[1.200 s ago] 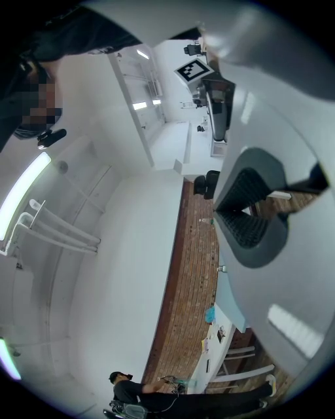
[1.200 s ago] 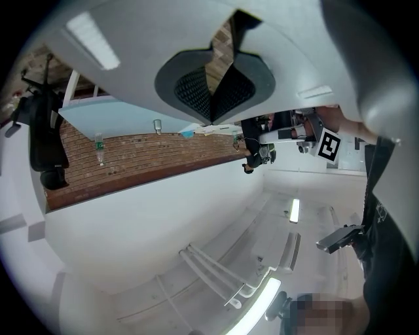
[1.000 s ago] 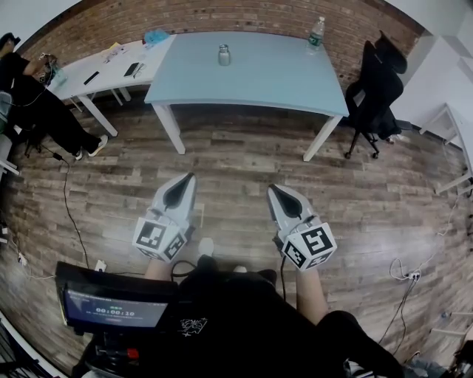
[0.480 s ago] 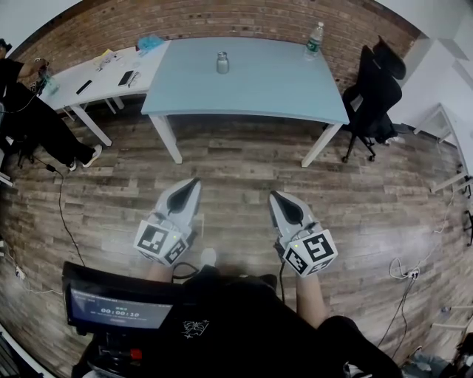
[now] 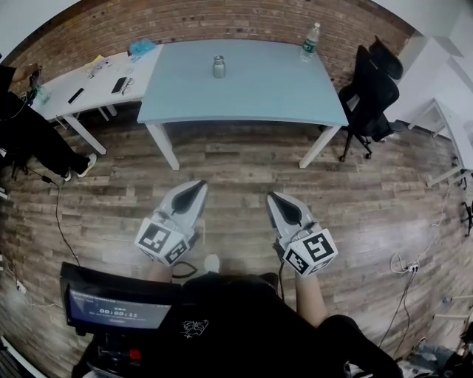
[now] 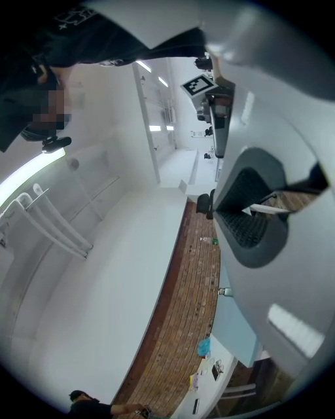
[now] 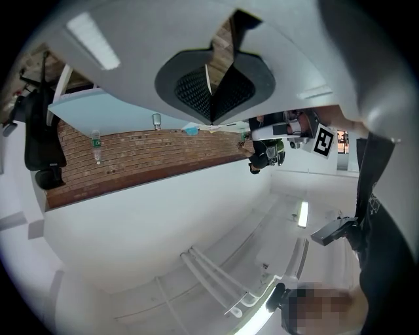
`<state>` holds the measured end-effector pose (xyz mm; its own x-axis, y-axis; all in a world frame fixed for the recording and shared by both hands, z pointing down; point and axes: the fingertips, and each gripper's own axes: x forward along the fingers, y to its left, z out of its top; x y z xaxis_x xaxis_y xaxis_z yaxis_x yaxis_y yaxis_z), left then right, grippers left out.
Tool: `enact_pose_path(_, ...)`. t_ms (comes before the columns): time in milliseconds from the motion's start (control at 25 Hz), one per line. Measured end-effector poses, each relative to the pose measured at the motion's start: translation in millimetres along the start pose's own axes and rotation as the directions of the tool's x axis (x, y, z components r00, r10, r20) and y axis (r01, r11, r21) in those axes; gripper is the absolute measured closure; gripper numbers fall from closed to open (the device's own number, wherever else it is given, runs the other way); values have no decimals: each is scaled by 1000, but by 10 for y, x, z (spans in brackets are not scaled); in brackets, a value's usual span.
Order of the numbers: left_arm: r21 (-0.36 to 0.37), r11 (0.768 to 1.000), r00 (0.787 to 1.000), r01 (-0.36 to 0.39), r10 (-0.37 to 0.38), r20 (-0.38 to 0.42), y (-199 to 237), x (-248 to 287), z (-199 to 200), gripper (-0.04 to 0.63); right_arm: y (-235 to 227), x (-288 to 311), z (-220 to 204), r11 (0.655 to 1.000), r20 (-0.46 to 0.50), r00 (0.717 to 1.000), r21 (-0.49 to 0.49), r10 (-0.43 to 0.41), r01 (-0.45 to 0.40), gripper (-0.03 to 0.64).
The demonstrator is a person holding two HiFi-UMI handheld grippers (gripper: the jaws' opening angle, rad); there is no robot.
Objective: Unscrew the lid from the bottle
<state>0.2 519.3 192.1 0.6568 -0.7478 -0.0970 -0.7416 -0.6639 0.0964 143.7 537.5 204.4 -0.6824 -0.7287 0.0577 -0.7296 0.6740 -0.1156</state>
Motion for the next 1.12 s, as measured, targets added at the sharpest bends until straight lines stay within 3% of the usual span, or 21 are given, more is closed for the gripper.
enact_pose_path(440,-4,992,992,123,-123,24,185,6,99,595,148,383,34,1000,26,1000,-1,-3,3,615)
enact_pose_path(880,-37,991,991,131,-130,32,478,-131,78,595,247,553,-9,999,31,998,5,-51,51,614)
enact_pose_path(1120,-18,992,992,123,-122,26,533,-179,78,595,317,587,-69,998,2,998,-15,-66,66,615)
